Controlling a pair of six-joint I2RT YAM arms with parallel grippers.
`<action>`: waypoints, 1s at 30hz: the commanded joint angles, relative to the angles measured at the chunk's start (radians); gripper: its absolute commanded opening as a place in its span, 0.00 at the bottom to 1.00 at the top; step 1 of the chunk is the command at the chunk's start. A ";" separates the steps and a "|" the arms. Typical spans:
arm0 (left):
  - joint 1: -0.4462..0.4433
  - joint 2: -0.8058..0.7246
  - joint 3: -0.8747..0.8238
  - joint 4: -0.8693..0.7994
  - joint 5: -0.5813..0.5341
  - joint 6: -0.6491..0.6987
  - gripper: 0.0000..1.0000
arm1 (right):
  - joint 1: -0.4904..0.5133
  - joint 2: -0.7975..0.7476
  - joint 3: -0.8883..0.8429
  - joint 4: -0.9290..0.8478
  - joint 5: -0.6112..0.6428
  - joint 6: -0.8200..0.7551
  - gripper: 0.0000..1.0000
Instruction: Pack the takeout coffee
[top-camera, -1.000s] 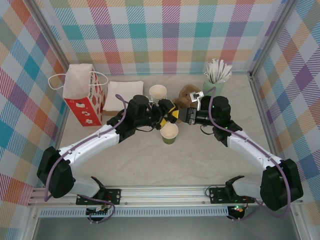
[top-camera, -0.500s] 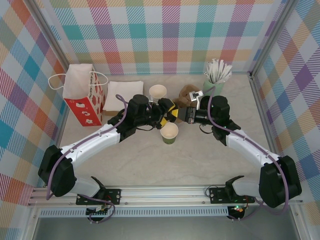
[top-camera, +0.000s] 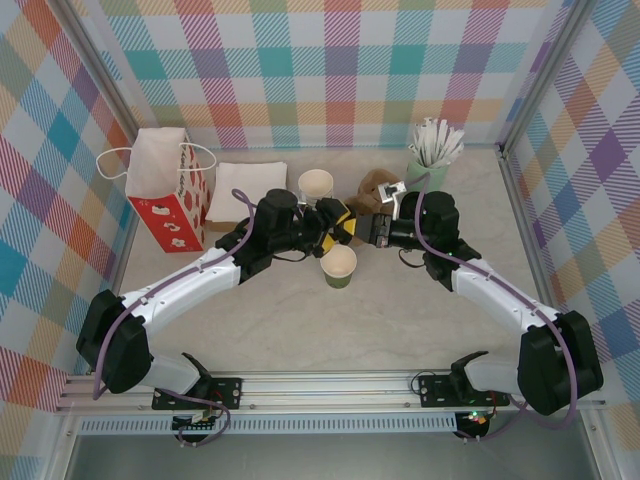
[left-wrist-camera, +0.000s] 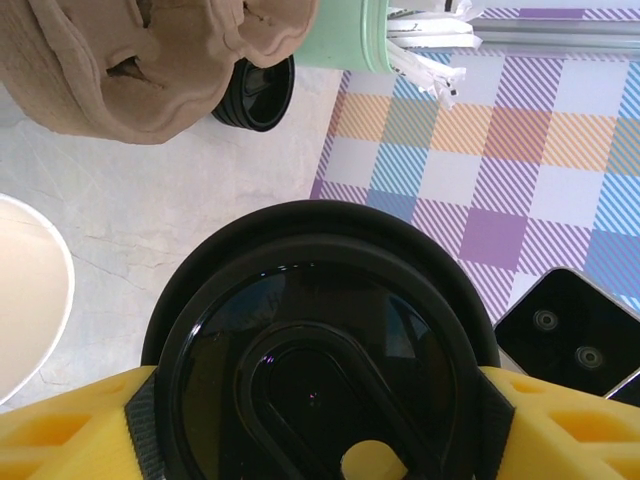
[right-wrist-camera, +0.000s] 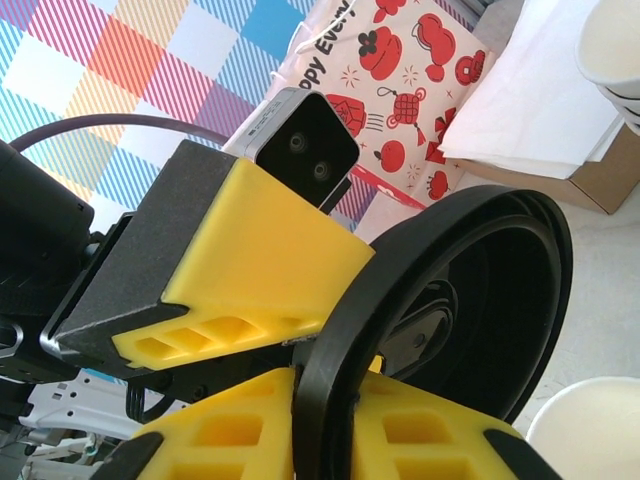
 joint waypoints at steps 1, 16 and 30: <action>0.003 -0.018 0.007 0.016 0.009 0.024 0.73 | 0.018 -0.002 0.012 -0.041 -0.031 -0.046 0.25; 0.003 -0.015 0.020 0.009 0.013 0.023 0.73 | 0.016 -0.027 -0.016 -0.092 0.017 -0.166 0.67; 0.003 -0.016 0.028 0.005 0.021 0.023 0.73 | 0.016 0.098 0.081 -0.006 -0.052 -0.178 0.69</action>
